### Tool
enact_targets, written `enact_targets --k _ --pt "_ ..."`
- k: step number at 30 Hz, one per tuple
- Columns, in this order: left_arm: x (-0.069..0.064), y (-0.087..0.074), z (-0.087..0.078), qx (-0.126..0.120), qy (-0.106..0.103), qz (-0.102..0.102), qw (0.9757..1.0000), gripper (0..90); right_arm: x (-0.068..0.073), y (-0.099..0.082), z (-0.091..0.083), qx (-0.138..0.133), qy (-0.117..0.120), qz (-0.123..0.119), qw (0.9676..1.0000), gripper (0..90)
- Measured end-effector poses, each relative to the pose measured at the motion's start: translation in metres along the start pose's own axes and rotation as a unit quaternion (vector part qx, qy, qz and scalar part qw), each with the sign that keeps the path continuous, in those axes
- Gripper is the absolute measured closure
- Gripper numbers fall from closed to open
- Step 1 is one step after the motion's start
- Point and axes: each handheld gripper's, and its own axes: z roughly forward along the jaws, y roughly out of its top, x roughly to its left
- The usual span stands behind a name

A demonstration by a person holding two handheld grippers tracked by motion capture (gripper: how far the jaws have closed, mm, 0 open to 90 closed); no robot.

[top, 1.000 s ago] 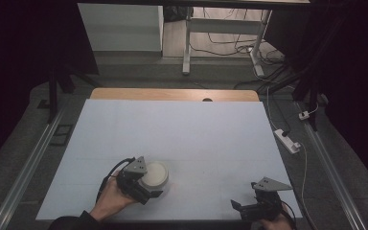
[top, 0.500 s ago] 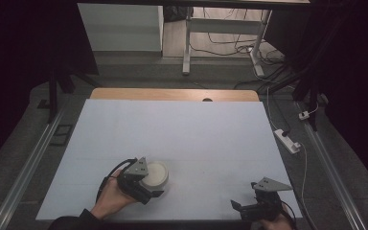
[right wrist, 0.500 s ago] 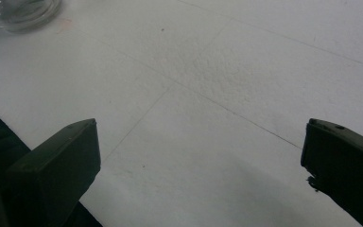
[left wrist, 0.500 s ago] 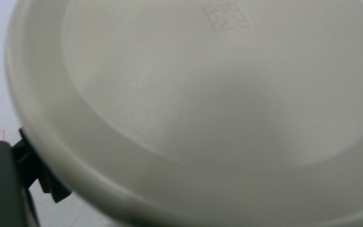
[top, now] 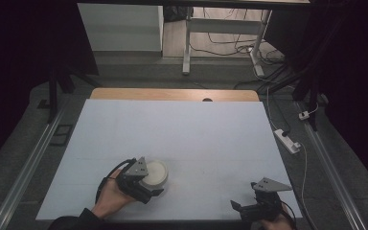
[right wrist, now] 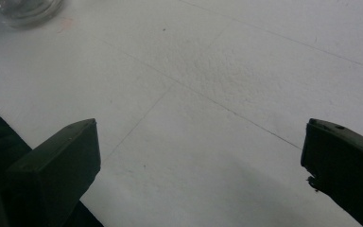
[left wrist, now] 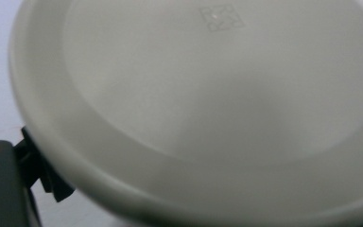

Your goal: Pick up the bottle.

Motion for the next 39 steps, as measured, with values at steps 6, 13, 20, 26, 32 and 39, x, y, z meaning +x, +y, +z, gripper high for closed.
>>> enact_targets --k 6,13,20,26,32,39 --pt "0.006 0.002 -0.01 -0.021 0.001 -0.014 0.9997 7.3 0.0 0.0 0.0 0.0 0.0 0.0 1.0 0.0" --pt "0.006 0.012 -0.017 -0.036 -0.009 -0.01 0.9993 7.3 0.0 0.0 0.0 0.0 0.0 0.002 1.0 0.0" --pt "0.007 0.029 -0.02 -0.038 -0.019 0.004 0.9991 7.3 -0.001 0.0 0.0 -0.002 -0.001 0.003 1.0 0.0" --pt "0.008 0.038 -0.02 -0.037 -0.024 0.01 0.999 7.3 -0.001 0.0 0.0 -0.003 0.0 0.003 1.0 0.0" --pt "0.013 0.051 -0.017 -0.027 -0.036 0.013 0.9989 7.3 -0.001 0.0 0.0 -0.003 -0.001 0.004 1.0 0.0" --pt "0.018 0.066 -0.011 -0.018 -0.041 0.014 0.9989 7.3 -0.002 0.0 0.0 -0.006 0.001 0.009 0.9999 0.0"
